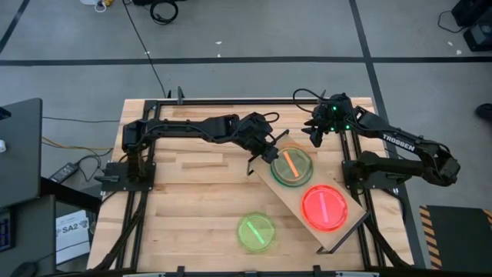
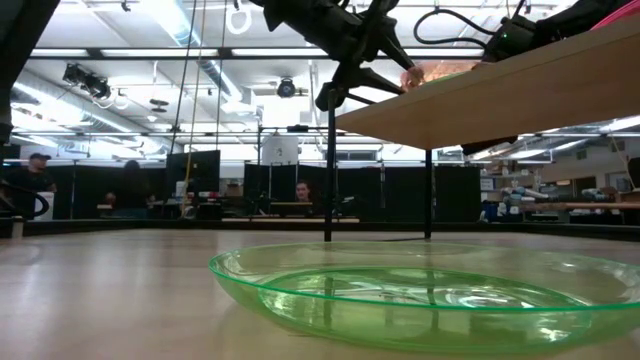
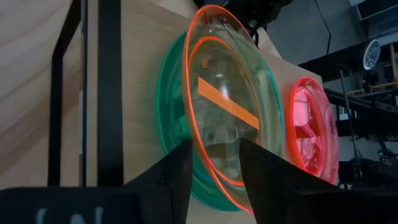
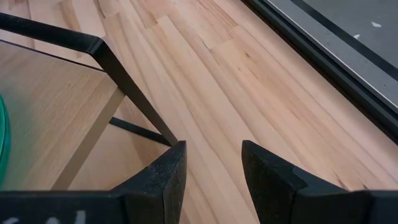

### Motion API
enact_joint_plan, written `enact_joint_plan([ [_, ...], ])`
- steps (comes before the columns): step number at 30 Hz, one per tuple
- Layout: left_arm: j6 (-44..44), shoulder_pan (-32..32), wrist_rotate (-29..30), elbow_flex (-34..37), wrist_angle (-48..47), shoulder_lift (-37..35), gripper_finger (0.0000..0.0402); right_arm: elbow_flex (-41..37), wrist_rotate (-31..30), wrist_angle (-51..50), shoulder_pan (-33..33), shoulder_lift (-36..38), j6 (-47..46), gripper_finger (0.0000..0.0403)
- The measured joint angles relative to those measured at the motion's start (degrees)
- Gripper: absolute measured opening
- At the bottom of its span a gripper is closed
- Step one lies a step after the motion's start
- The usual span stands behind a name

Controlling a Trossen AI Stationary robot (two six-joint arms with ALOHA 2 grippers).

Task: Place and stack plates onto a shelf
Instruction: Stack the orange plate on top of the blue plate on the shelf, then stack the green plate on top of the pink plate on the shelf

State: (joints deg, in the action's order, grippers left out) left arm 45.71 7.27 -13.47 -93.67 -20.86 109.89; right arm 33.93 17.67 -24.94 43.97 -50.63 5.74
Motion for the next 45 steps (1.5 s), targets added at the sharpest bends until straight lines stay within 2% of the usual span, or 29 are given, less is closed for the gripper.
enact_joint_plan([
  [4, 0.0, 0.0, 1.4, 0.0, 0.0, 0.0, 0.0148, 0.0, 0.0, 0.0, 0.0, 0.0, 0.0, 0.0161],
  [13, -0.3, 1.6, -0.5, 0.0, 0.0, -0.1, 0.0145, 0.0, 0.0, 0.0, 0.0, 0.0, 0.0, 0.0161],
  [24, -2.6, 1.5, -0.8, -0.1, -0.4, -3.7, 0.0144, 0.0, 0.0, 0.0, 0.0, 0.0, 0.0, 0.0161],
  [45, -7.0, -6.9, -2.3, -0.1, -2.8, -5.0, 0.0144, 0.0, 0.0, -0.1, 0.0, 0.0, 0.0, 0.0161],
])
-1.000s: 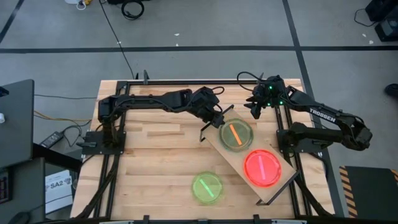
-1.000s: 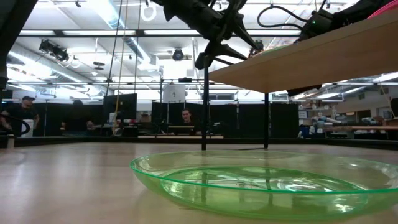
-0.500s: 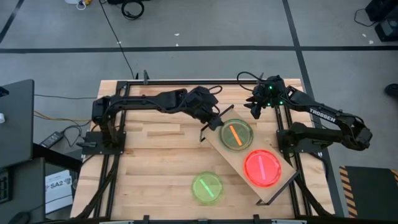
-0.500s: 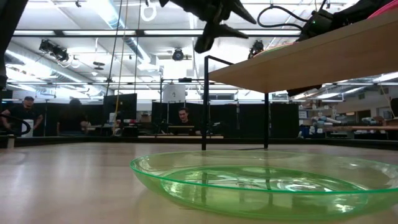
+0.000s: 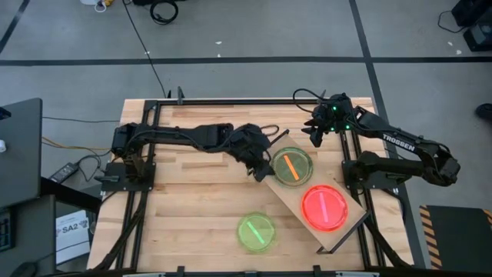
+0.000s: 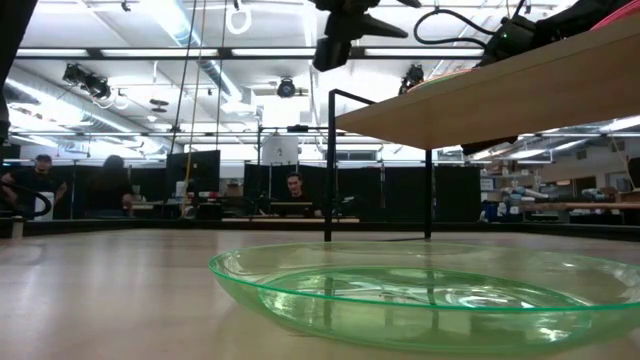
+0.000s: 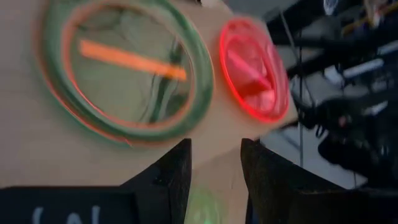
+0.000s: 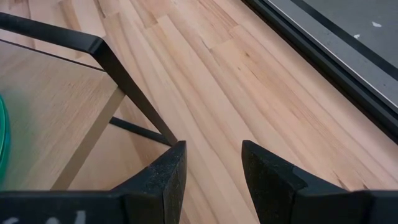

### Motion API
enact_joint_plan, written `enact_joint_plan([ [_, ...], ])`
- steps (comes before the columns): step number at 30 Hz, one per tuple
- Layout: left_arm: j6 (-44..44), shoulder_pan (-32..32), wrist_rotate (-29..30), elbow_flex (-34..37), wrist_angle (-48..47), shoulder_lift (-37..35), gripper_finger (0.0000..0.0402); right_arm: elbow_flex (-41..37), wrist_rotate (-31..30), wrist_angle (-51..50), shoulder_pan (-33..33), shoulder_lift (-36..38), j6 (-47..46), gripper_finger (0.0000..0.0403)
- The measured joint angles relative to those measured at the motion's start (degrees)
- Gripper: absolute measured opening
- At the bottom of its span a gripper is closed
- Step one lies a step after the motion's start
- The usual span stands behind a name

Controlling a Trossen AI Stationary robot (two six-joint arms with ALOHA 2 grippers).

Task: Place and stack plates onto a shelf
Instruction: Stack the green plate on top of the pink plate on the shelf

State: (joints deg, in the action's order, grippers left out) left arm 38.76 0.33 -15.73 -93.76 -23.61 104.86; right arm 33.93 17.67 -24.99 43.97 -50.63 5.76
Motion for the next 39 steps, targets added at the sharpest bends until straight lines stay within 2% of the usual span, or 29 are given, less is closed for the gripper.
enact_joint_plan([
  [8, -1.1, -5.4, 0.8, 0.0, -7.0, 0.0, 0.0144, 0.0, 0.0, 0.0, 0.0, 0.0, 0.0, 0.0161],
  [20, -2.1, -13.3, 13.7, 0.1, -21.8, 0.1, 0.0144, 0.0, 0.0, 0.1, 0.0, 0.0, 0.0, 0.0161],
  [35, -0.1, -20.3, 20.2, 0.1, -22.6, 0.2, 0.0144, 0.0, 0.0, 0.0, 0.0, 0.0, 0.0, 0.0161],
  [39, 2.8, -21.0, 20.6, 0.2, -22.6, 1.4, 0.0144, 0.0, 0.0, 0.0, 0.0, 0.0, 0.0, 0.0161],
])
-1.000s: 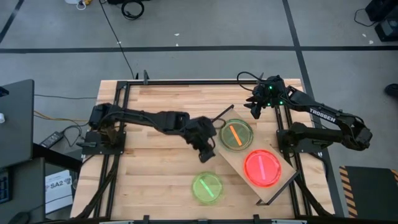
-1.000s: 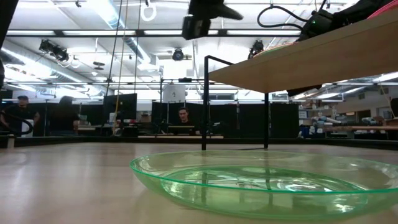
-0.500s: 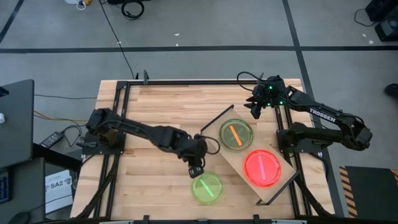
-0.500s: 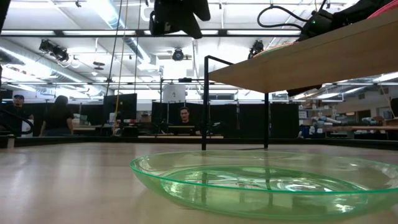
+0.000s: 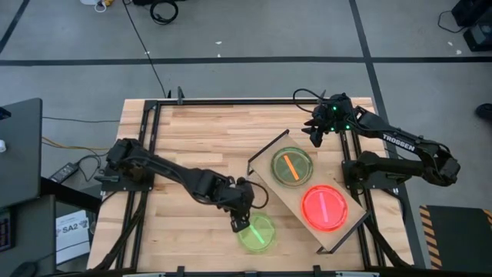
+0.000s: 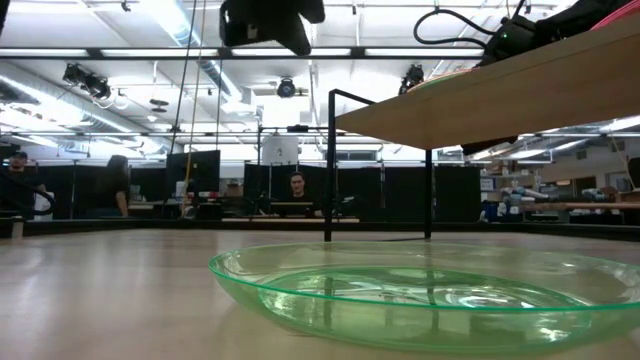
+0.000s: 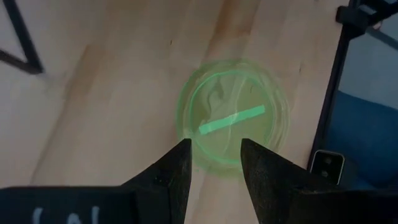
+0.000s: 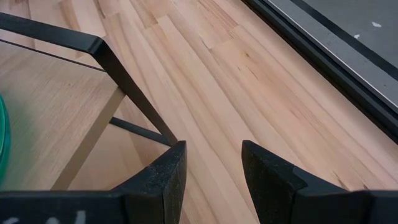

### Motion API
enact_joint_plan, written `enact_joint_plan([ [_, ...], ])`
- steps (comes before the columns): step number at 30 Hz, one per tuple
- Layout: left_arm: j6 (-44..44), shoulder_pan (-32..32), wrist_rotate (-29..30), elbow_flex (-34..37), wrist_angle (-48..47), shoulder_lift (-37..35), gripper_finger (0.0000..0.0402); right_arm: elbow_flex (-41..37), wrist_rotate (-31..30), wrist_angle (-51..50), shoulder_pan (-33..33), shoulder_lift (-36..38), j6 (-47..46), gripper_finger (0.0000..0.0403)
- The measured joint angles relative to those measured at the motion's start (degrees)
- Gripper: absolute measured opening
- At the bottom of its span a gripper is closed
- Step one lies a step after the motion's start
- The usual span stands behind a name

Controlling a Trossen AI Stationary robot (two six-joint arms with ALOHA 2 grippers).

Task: Place and stack plates onto a shelf
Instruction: Stack the green plate on top of the pink plate on the shelf

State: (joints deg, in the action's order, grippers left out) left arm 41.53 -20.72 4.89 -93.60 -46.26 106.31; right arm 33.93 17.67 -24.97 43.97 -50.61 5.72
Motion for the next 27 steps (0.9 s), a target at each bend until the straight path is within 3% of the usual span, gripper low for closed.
enact_joint_plan([
  [17, 3.9, -0.3, -3.0, 0.2, 3.2, 7.1, 0.0144, 0.0, 0.0, -1.0, 0.0, 0.0, -0.2, 0.0161],
  [27, 4.3, 0.3, -2.8, 0.3, 0.1, 13.2, 0.0144, 0.0, 0.0, -1.0, 0.0, 0.0, -0.2, 0.0161],
])
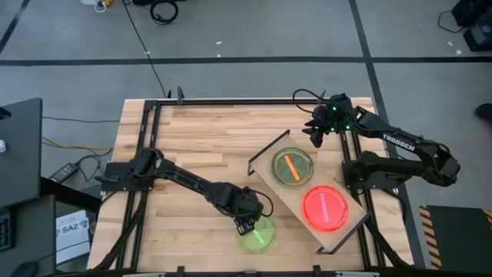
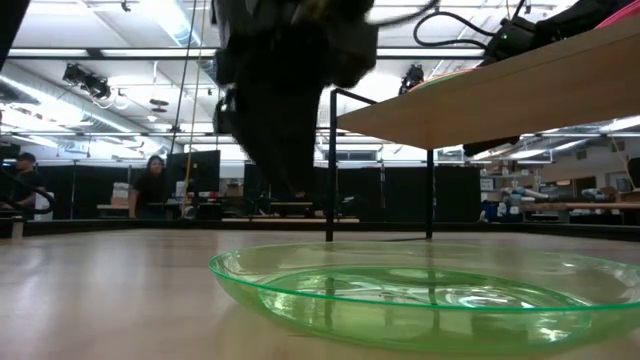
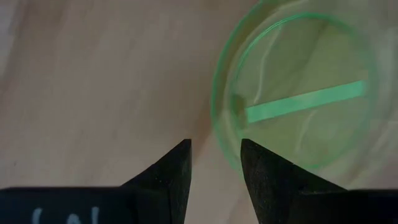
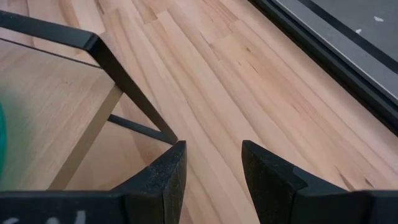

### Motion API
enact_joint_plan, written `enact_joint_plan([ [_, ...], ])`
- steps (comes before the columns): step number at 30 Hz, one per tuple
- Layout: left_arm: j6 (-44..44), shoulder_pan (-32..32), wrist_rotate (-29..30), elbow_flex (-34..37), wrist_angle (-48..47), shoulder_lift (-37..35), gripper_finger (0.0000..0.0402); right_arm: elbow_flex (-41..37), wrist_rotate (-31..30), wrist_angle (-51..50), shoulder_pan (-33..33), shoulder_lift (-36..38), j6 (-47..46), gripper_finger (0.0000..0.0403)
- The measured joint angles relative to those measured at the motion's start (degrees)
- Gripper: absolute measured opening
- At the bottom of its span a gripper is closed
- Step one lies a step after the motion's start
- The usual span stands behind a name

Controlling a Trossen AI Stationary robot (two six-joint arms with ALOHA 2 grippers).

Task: Place and stack plates onto a shelf
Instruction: Stack the green plate on top of the pink plate on the shelf

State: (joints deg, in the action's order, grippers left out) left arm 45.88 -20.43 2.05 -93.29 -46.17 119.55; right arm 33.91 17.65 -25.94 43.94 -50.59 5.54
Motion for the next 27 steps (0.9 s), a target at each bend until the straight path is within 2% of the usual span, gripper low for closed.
enact_joint_plan([
  [10, 0.0, 1.0, -1.1, -0.1, 0.6, 3.2, 0.0144, 0.0, 0.0, -0.3, 0.0, 0.0, 0.0, 0.0161],
  [22, -0.2, 1.4, -7.4, -0.3, 3.5, 6.6, 0.0144, 0.0, 0.0, -0.5, 0.0, 0.0, 0.1, 0.0161],
  [27, -0.7, 1.4, -7.7, -0.2, 3.5, 6.6, 0.0142, 0.0, 0.0, -0.7, 0.0, 0.0, 0.1, 0.0161],
])
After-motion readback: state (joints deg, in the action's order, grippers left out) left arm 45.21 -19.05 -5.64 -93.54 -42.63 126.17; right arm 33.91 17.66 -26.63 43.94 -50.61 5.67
